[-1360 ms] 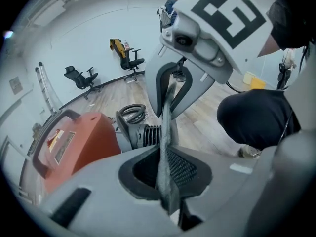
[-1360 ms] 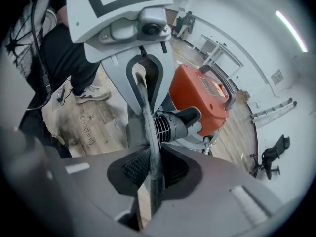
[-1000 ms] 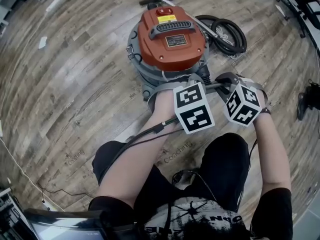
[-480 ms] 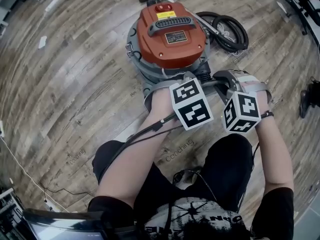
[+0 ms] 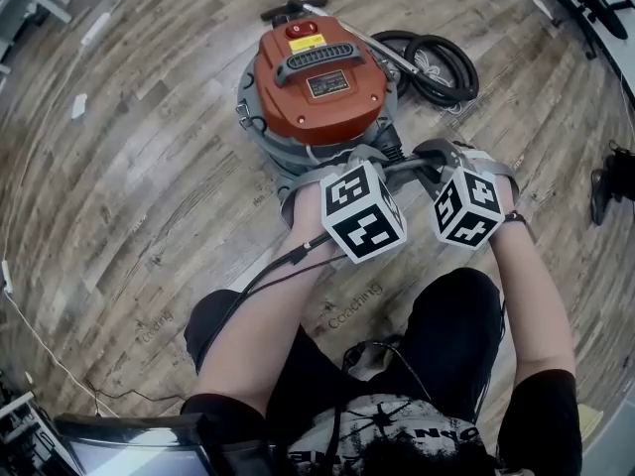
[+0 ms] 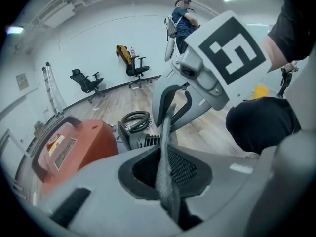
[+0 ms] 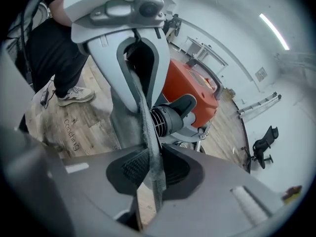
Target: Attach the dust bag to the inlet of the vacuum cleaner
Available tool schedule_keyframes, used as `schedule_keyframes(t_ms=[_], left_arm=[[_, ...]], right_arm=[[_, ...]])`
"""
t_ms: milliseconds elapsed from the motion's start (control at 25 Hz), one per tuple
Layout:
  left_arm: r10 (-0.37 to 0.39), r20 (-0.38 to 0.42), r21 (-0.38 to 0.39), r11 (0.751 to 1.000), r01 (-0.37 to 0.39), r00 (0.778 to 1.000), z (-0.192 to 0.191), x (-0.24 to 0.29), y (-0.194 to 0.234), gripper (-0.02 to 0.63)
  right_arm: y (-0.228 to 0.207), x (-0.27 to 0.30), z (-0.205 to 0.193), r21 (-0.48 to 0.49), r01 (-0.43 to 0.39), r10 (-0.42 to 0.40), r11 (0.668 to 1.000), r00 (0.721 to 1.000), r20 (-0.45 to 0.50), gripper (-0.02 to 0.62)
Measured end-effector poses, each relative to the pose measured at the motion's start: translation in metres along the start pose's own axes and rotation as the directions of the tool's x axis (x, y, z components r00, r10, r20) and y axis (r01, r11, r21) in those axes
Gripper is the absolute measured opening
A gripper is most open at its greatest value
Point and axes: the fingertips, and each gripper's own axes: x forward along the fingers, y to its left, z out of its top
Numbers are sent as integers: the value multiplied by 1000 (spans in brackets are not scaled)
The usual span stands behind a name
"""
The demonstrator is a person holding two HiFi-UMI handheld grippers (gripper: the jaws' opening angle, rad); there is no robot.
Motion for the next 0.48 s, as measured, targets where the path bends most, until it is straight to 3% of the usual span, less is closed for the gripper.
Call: schedule_keyframes(t_ms=[160, 480], left_arm=[[12, 3, 7, 1000, -12, 1000, 1, 1, -1, 34], [21, -72, -34, 999, -24, 997, -17, 0, -1, 32]], right_arm=[[-2, 0, -1, -39, 11, -11, 999, 1000, -9, 62], [0, -13, 25, -198, 50, -59, 979, 997, -41, 63]])
